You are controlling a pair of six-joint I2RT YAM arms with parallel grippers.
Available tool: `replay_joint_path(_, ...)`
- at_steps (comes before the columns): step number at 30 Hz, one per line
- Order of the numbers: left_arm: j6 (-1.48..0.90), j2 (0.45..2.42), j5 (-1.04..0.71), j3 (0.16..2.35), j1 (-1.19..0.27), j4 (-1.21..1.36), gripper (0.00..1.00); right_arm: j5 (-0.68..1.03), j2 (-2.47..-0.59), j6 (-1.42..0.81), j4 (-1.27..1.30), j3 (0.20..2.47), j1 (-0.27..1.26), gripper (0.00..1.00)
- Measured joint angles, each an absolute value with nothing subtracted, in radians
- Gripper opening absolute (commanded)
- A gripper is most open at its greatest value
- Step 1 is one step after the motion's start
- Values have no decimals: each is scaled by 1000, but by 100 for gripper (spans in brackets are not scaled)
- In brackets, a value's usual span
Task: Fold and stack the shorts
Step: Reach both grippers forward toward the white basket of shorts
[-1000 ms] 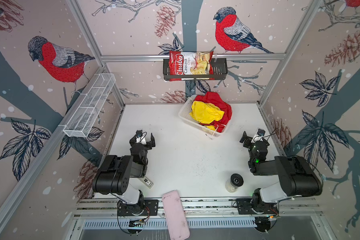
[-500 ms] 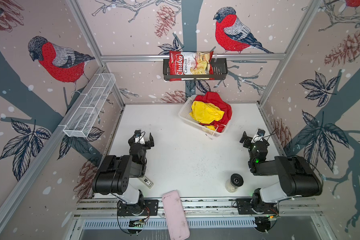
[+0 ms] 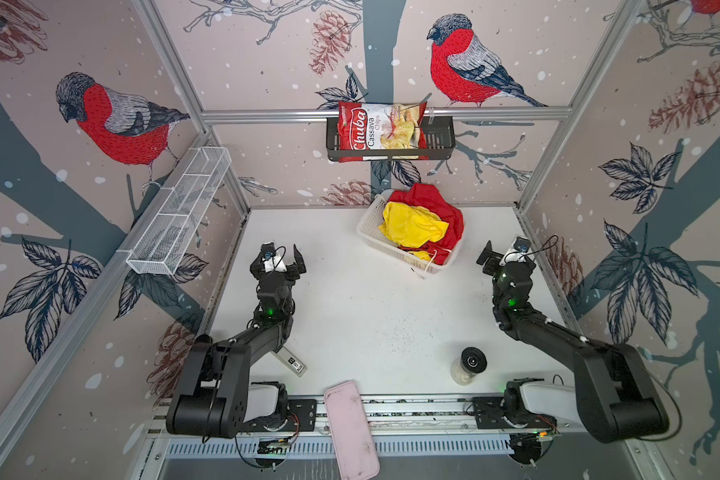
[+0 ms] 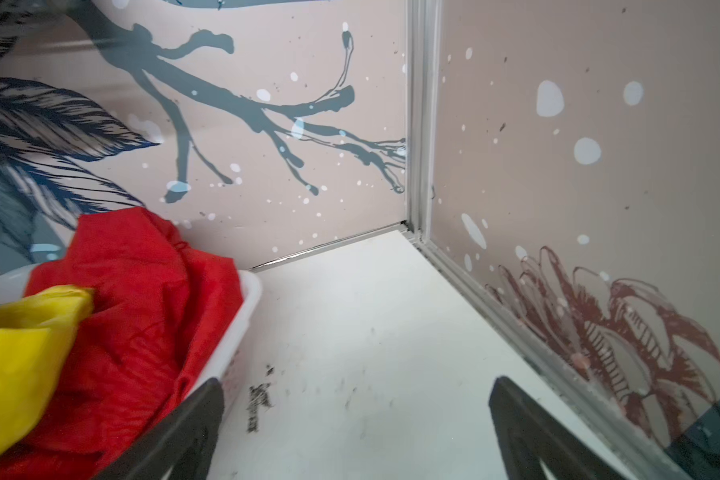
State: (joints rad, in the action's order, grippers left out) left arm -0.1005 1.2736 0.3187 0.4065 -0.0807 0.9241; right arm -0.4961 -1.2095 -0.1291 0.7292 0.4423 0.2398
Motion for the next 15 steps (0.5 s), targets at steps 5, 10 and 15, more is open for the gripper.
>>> replay_joint_path(5, -373, 1209, 383, 524, -79, 706, 98, -581, -1101, -194, 534, 499, 364, 100)
replay_joint_path(10, -627, 1231, 285, 606, -1, 563, 93, -587, -1170, -267, 288, 713, 440, 100)
replay_joint_path(15, -691, 1458, 38, 793, -9, 480, 79, -501, -1344, -354, 102, 898, 443, 84)
